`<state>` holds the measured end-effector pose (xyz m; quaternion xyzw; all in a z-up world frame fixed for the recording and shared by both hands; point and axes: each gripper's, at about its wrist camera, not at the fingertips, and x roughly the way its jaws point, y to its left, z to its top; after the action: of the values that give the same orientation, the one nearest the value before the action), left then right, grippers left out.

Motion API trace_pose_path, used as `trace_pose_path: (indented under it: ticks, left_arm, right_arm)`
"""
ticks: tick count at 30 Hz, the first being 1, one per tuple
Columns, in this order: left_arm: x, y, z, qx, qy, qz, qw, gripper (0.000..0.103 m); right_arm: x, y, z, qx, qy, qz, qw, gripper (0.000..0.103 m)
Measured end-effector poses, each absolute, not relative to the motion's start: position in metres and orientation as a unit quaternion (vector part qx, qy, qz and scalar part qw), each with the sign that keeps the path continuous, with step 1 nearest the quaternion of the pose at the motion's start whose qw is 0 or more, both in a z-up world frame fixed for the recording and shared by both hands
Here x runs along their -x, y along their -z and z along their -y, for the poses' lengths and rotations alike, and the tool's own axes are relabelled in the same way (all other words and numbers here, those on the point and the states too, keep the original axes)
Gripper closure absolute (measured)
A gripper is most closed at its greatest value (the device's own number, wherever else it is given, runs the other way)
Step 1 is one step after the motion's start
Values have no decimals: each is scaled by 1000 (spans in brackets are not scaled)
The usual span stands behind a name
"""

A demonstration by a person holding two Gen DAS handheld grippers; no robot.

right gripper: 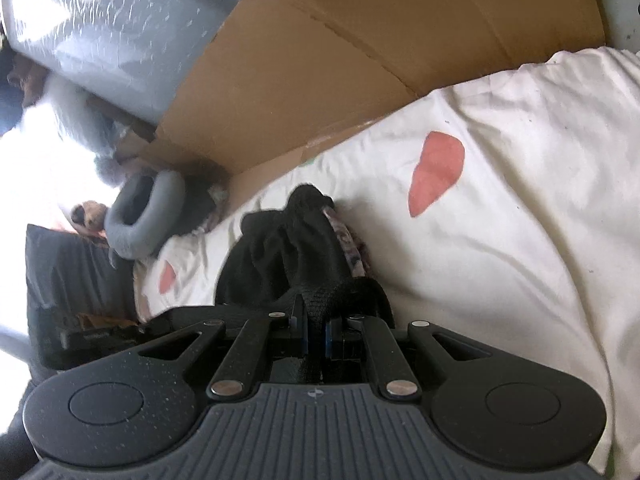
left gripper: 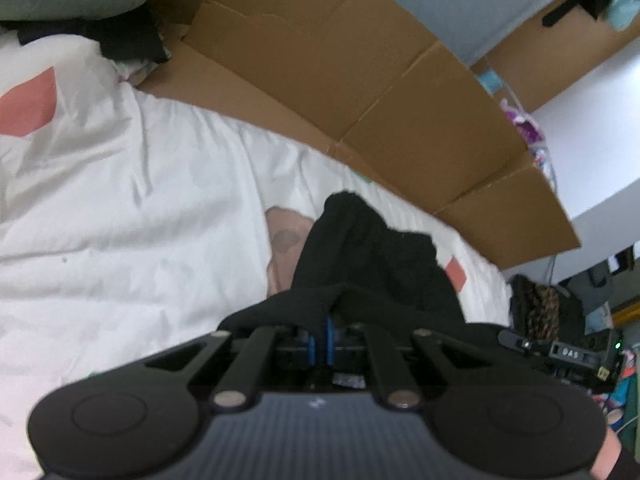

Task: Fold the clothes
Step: 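Fold the held hem over the shorts and lower it with both grippers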

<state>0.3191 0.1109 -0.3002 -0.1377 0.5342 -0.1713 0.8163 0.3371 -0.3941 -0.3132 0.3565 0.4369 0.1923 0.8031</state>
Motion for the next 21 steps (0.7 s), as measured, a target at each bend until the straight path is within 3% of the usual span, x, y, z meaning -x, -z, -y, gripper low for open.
trace_pose_path:
  ticks: [13, 16, 18, 19, 20, 21]
  left_arm:
    - [-324, 332, -131, 170, 128, -535, 818, 97]
    - [-326, 340, -135, 180, 110, -538, 816, 92]
    - [-322, 338, -136, 193, 115, -534, 815, 80]
    - [-319, 337, -136, 199, 121, -531, 815, 72]
    - [-316, 335, -136, 204, 127, -528, 815, 56]
    - [-313, 334, -136, 201, 132, -526, 816, 44]
  right_arm:
    - [-373, 326, 383, -361, -178, -450, 797, 97]
    - [-377, 332, 383, -361, -167, -457, 795, 94]
    - [-377, 333, 384, -365, -162, -458, 794, 92]
    - [-375, 332, 385, -368, -163, -456, 794, 82]
    - [-372, 329, 387, -370, -166, -452, 795, 73]
    - [-368, 327, 389, -370, -169, -447, 797, 56]
